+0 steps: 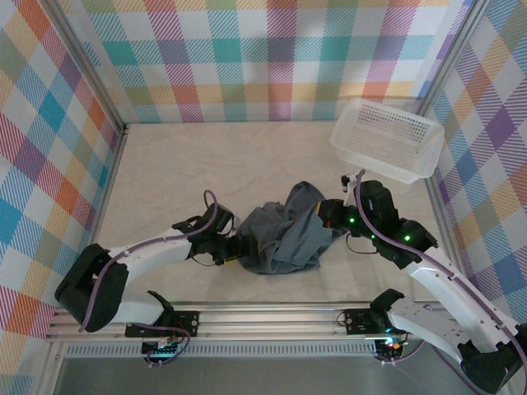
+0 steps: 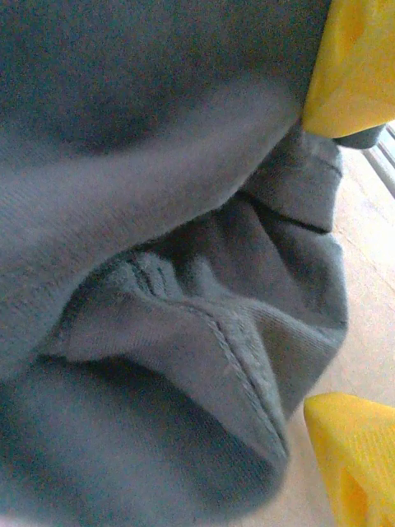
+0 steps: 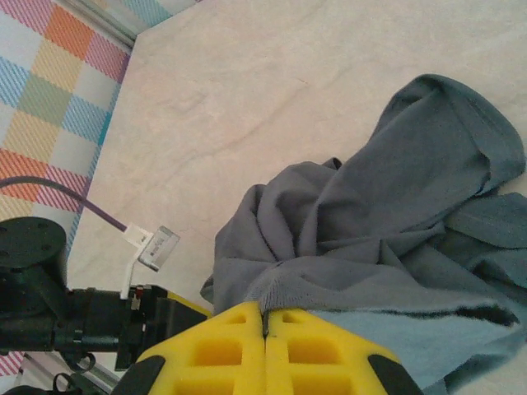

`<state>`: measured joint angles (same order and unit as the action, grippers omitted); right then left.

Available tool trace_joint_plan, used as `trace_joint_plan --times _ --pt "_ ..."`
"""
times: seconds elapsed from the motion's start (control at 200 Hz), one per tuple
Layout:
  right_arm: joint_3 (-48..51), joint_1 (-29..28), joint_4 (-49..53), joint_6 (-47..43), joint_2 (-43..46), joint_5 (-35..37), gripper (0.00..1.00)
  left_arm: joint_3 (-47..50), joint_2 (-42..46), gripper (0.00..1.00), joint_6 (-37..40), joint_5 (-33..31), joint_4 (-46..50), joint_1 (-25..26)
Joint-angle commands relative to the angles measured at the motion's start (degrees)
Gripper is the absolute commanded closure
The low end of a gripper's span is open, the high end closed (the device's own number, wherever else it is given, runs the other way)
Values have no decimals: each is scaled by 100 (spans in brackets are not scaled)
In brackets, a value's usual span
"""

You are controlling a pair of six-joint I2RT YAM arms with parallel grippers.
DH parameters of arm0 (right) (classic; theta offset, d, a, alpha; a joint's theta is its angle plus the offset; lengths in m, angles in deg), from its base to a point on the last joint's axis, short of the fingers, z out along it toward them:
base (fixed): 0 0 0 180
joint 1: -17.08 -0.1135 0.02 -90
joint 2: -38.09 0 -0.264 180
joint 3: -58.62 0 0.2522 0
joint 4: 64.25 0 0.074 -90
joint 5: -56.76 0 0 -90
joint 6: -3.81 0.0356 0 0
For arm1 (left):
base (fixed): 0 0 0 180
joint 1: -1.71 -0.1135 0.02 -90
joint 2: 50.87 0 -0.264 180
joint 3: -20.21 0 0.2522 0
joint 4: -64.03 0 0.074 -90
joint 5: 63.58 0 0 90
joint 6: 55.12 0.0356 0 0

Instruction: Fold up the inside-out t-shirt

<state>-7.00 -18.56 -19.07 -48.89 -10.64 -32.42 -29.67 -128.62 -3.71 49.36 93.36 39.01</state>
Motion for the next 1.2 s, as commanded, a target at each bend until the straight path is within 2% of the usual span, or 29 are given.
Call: trace_joint_plan --times 0.0,0.115,0.295,0.325,0.41,0.51,0.585,0.685,0.8,0.88,0.98,1.07,1.195 --pt "-51 13 23 118 26 49 100 35 -194 23 -231 -66 -563 41" --pt "-36 13 13 171 13 -1 100 -38 -525 34 15 -338 -643 43" --pt "-57 11 -25 274 51 -39 100 -220 -881 62 89 -906 -608 41" --pt "-76 9 -26 293 62 -29 100 -268 -913 69 105 -965 -579 36" --pt "-198 12 23 328 126 93 100 -422 -795 100 200 -1125 -392 -86" --pt "-462 21 128 390 264 374 100 -785 -179 100 367 -1051 -23 -463" --pt "-755 17 125 356 436 624 100 -1397 506 100 680 -1284 841 -748" --pt "-1185 14 -76 82 728 875 100 -2481 1432 100 1294 -2222 1724 -909" --pt "-1778 13 -299 -302 848 832 100 -3862 1999 100 1916 -3166 2148 -926" --pt "-2160 13 -451 -457 806 596 100 -4893 1979 100 2208 -3416 2230 -932" --pt "-2467 13 -677 -442 736 290 100 -6136 1644 100 2362 -3384 2215 -928" --pt "-2616 13 -833 -327 673 156 100 -6887 1335 100 2475 -3304 1811 -931" --pt "-2677 13 -915 -193 633 321 100 -8225 309 100 2878 -3531 1646 -927"
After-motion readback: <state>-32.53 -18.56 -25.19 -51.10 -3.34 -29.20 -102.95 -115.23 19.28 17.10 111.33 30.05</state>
